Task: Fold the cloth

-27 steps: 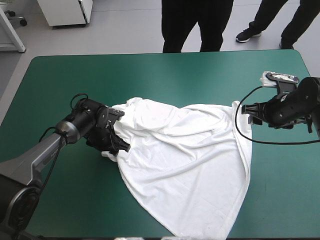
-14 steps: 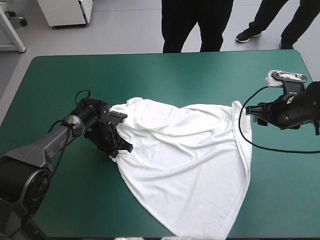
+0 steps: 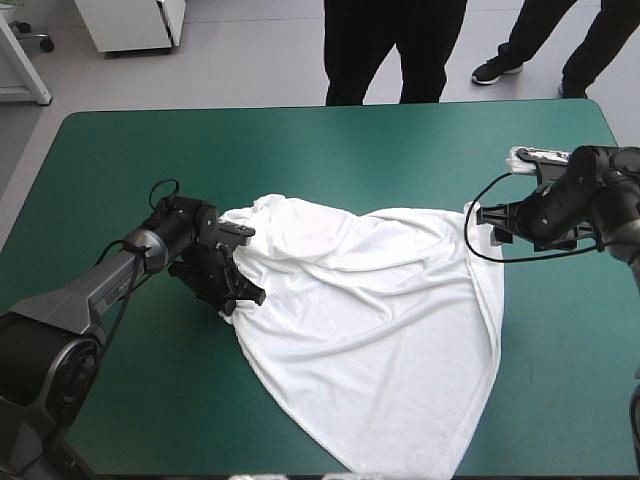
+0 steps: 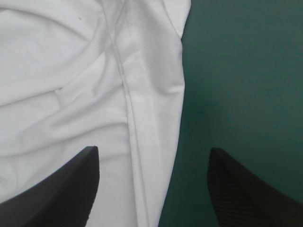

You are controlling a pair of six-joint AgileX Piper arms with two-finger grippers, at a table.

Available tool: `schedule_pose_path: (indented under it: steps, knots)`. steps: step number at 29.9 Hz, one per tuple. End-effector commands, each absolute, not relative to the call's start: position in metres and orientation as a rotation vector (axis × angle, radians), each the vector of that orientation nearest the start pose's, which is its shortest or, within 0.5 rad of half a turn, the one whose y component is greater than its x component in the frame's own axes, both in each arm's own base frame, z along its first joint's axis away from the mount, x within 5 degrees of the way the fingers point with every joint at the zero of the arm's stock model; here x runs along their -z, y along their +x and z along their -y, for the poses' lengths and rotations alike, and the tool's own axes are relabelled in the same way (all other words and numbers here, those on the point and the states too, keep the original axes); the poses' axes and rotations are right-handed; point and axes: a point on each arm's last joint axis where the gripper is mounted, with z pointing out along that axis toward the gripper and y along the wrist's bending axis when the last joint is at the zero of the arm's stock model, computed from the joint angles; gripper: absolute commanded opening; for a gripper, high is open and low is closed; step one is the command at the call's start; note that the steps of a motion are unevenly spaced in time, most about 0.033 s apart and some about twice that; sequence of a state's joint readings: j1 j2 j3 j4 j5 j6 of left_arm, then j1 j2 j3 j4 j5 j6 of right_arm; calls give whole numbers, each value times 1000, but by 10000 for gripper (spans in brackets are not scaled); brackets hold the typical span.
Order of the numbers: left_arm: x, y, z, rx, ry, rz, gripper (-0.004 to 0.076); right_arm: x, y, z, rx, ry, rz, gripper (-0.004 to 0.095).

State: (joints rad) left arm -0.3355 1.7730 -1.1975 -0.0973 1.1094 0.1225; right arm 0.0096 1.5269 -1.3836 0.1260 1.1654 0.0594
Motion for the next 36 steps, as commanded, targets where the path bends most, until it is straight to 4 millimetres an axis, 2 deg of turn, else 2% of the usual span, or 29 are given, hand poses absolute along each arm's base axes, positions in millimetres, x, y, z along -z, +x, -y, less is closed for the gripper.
schedule_pose_path:
  steps: [1,10,14,20,24,26,28,31,32,34,36]
  knots:
    - [-195,304,116,151,643,-3100,-9,-343,324,-14,-174,64,-2702,623]
    - [-195,303,120,221,603,-3102,-9,-313,378,-15,-183,78,-2753,621]
    - [-195,303,121,225,601,-3102,-9,-291,398,-16,-190,89,-2813,604]
    - [-195,303,121,235,596,-3106,-9,-256,410,-16,-191,107,-2914,511]
    - [-195,303,121,235,595,-3103,-9,-241,414,-18,-217,120,-2953,461]
    - [-195,303,122,246,589,-3104,-9,-237,415,-19,-232,126,-2965,403]
    - [-196,303,123,259,581,-3103,-9,-236,415,-21,-237,99,-2969,297]
    - [-198,304,123,263,579,-3094,-9,-238,413,-24,-265,79,-2978,38]
    - [-201,305,122,256,581,-3084,-9,-240,412,-24,-273,66,-2984,-12]
    - [-216,309,121,234,591,-3041,-9,-249,408,-24,-273,50,-2977,-17]
    - [-236,313,120,210,598,-2980,-9,-267,402,-24,-272,44,-2932,-17]
